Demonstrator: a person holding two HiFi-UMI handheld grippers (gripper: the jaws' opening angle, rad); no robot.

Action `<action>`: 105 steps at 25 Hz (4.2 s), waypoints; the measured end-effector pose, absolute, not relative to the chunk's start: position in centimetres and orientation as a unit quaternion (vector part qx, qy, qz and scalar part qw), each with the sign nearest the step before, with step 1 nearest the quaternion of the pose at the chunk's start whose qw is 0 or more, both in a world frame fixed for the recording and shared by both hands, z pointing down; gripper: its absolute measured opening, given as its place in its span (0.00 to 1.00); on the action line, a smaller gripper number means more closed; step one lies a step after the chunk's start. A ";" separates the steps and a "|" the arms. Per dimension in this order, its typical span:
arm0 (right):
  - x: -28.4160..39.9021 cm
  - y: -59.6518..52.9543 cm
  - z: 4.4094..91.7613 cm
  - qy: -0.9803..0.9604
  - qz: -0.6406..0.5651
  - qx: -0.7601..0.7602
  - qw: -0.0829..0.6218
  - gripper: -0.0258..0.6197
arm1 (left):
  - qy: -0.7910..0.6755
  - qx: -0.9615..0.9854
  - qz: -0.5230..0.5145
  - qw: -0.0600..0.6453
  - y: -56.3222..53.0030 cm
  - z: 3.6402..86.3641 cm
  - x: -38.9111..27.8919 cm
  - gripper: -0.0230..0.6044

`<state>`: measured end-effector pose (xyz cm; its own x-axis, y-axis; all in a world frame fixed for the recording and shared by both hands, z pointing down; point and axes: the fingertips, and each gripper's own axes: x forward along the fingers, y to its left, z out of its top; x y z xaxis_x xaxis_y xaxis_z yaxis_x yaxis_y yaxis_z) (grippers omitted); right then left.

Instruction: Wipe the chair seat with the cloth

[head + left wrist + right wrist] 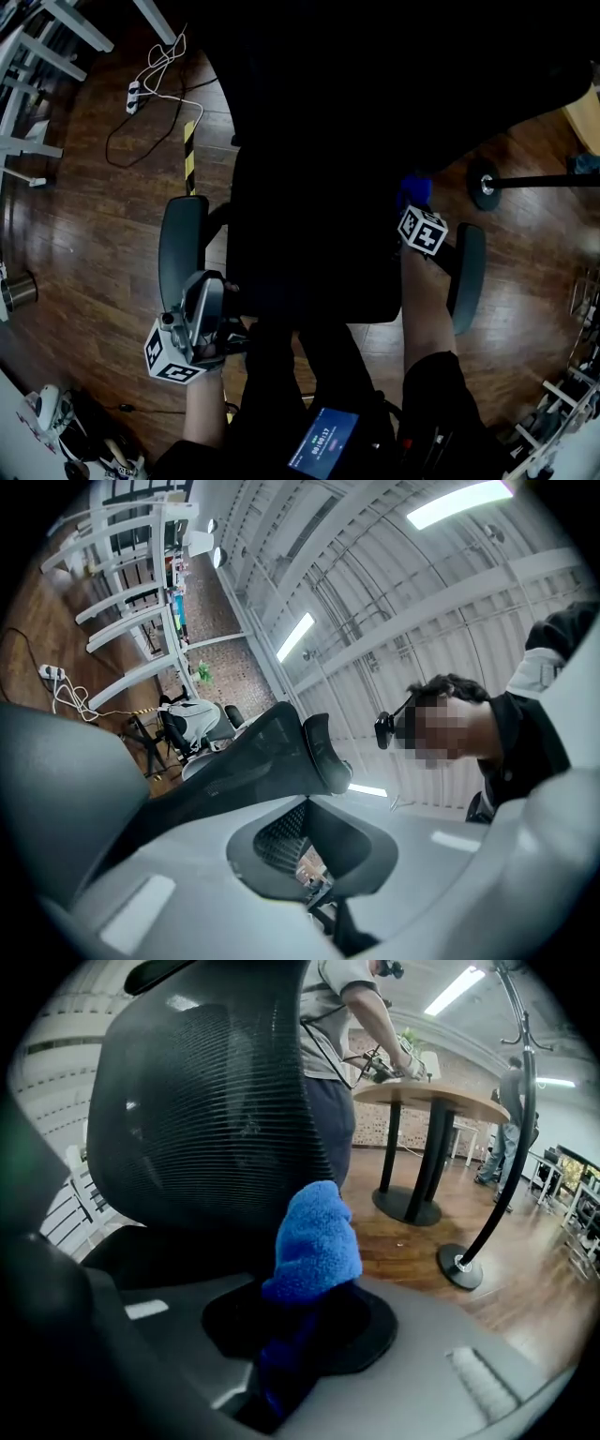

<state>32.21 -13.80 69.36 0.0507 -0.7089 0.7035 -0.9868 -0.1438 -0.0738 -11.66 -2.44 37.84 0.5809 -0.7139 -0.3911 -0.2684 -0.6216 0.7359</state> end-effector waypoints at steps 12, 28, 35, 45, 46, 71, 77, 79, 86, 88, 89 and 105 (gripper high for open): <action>6.9 -16.5 63.8 -0.782 0.272 0.546 0.131 0.18 | -0.297 0.829 -0.356 0.312 -1.6 37.0 -12.4 0.02; -3.7 -14.3 71.2 -0.796 0.326 0.472 0.194 0.18 | -0.320 0.822 -0.359 0.304 -1.0 37.7 -15.7 0.02; 16.2 -12.4 72.1 -0.704 0.310 0.593 0.236 0.18 | -0.299 0.831 -0.351 0.312 -1.5 37.3 -14.0 0.02; 28.2 -10.4 69.9 -0.641 0.286 0.665 0.255 0.18 | -0.278 0.838 -0.345 0.319 -2.0 36.9 -11.7 0.02; 28.1 -10.4 69.7 -0.637 0.285 0.671 0.251 0.18 | -0.278 0.837 -0.346 0.319 -1.9 36.9 -11.7 0.02; -3.7 -6.7 71.4 -0.796 0.317 0.467 0.220 0.18 | -0.303 0.829 -0.353 0.310 0.1 36.4 -15.1 0.02; 14.3 -3.8 72.4 -0.717 0.309 0.572 0.250 0.18 | -0.284 0.835 -0.351 0.316 -0.1 36.2 -13.0 0.02; 20.2 -2.8 71.5 -0.689 0.298 0.608 0.257 0.18 | -0.277 0.837 -0.350 0.317 0.0 36.1 -12.3 0.02; 28.0 -1.8 69.7 -0.639 0.289 0.670 0.244 0.18 | -0.276 0.837 -0.350 0.317 0.4 36.1 -12.0 0.02; 28.0 -2.0 69.8 -0.631 0.285 0.677 0.250 0.18 | -0.277 0.837 -0.351 0.315 0.5 35.9 -12.2 0.02; 27.7 -2.0 69.7 -0.631 0.283 0.677 0.254 0.18 | -0.277 0.837 -0.353 0.314 0.5 35.8 -12.4 0.02; -14.2 0.2 66.7 -0.847 0.316 0.378 0.199 0.18 | -0.292 0.831 -0.361 0.306 1.4 35.1 -14.8 0.02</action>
